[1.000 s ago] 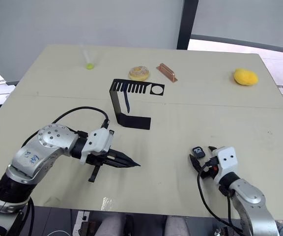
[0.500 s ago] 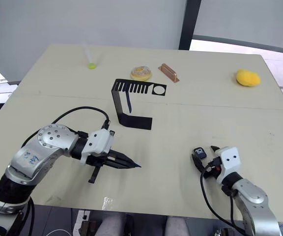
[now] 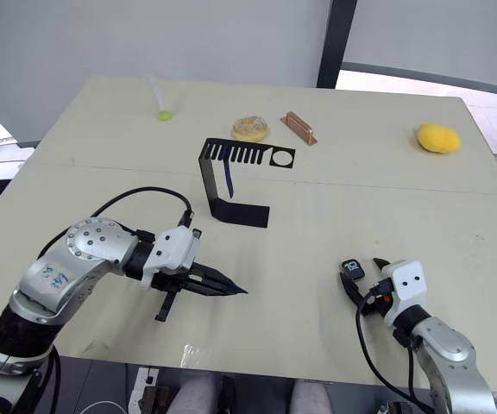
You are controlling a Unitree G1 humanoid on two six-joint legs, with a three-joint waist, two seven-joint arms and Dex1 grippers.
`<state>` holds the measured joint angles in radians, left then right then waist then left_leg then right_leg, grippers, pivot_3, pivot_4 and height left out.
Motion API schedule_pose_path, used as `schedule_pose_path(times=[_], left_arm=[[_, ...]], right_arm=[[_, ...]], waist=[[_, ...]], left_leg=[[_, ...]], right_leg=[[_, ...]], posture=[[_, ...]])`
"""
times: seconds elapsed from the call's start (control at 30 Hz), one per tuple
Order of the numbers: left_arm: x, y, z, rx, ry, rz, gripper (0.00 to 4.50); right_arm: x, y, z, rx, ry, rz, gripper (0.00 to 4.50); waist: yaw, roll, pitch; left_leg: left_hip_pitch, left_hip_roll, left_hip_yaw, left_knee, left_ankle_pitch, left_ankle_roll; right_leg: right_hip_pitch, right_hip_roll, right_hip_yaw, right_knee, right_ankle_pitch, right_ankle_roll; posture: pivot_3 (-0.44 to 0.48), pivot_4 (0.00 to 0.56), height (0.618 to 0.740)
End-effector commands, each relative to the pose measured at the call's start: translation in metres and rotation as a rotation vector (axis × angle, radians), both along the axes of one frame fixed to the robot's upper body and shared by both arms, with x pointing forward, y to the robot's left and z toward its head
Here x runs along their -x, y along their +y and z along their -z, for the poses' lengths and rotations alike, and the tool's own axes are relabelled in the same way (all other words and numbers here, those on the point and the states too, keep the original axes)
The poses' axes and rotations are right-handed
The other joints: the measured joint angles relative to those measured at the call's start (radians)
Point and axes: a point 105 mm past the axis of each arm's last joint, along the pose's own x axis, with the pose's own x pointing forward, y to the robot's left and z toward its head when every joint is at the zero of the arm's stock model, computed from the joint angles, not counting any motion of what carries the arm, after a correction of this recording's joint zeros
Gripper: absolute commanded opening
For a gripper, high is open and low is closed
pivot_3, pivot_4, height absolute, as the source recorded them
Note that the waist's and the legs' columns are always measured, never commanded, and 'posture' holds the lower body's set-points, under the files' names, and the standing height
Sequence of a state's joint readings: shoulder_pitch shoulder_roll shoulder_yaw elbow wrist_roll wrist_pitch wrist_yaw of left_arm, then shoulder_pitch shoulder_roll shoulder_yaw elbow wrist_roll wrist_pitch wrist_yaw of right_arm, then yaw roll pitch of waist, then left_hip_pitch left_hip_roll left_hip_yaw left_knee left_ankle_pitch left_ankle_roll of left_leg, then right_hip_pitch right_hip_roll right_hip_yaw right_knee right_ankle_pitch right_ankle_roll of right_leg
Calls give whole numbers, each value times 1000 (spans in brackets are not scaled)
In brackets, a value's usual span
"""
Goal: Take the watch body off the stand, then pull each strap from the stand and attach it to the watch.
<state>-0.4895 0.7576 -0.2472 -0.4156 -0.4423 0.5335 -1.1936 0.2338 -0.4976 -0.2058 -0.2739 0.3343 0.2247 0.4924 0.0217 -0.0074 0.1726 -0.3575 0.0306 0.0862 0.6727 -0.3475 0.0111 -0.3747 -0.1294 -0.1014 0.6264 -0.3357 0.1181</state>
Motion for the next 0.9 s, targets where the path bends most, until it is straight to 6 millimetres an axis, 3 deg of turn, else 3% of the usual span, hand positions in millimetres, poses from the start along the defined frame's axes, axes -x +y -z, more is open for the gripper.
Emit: schedule_pose_path(times=[0.03, 0.1, 0.2, 0.23, 0.4, 0.57, 0.7, 0.9], left_arm=[[3, -1, -5, 5, -24, 17, 0], [3, -1, -5, 5, -24, 16, 0], [2, -1, -5, 6, -24, 15, 0], [2, -1, -5, 6, -25, 15, 0], [1, -1, -6, 7, -27, 14, 0], [-4, -1, -10, 28, -55, -2, 0], [-12, 9, -24, 75, -151, -21, 0], [-17, 20, -38, 122, -288, -25, 0]], right_arm=[[5, -6, 11, 19, 51, 3, 3919], [5, -5, 11, 19, 50, 1, 3208], [5, -4, 12, 16, 49, -4, 1608], [5, -4, 12, 15, 49, -5, 1500], [4, -4, 11, 8, 45, -6, 1506], [-2, 0, -14, -26, -31, -52, 1506], [7, 26, -51, -173, 3, -279, 1506], [20, 63, -80, -373, 175, -507, 1506]], waist=[[0, 0, 0], [1, 0, 0], [2, 0, 0], [2, 0, 0], [1, 0, 0], [1, 0, 0], [1, 4, 2], [-1, 4, 3]], left_leg=[[0, 0, 0, 0, 0, 0], [0, 0, 0, 0, 0, 0], [0, 0, 0, 1, 0, 0], [0, 0, 0, 1, 0, 0], [0, 0, 0, 2, 0, 0], [0, 0, 0, 2, 0, 0], [-1, 0, 0, 3, 0, 1], [-1, 1, -1, 3, -1, 1]], right_leg=[[0, 0, 0, 0, 0, 0], [0, 0, 0, 0, 0, 0], [0, 0, 0, 0, 0, 0], [0, 0, 0, 0, 0, 0], [0, 0, 0, 0, 0, 0], [0, 0, 0, 1, 0, 0], [0, 0, 0, 1, 0, 0], [0, 0, -2, 1, 0, 0]], posture=[[0, 150, 740], [0, 150, 740], [0, 150, 740], [0, 150, 740], [0, 150, 740], [0, 150, 740], [0, 150, 740], [0, 150, 740]])
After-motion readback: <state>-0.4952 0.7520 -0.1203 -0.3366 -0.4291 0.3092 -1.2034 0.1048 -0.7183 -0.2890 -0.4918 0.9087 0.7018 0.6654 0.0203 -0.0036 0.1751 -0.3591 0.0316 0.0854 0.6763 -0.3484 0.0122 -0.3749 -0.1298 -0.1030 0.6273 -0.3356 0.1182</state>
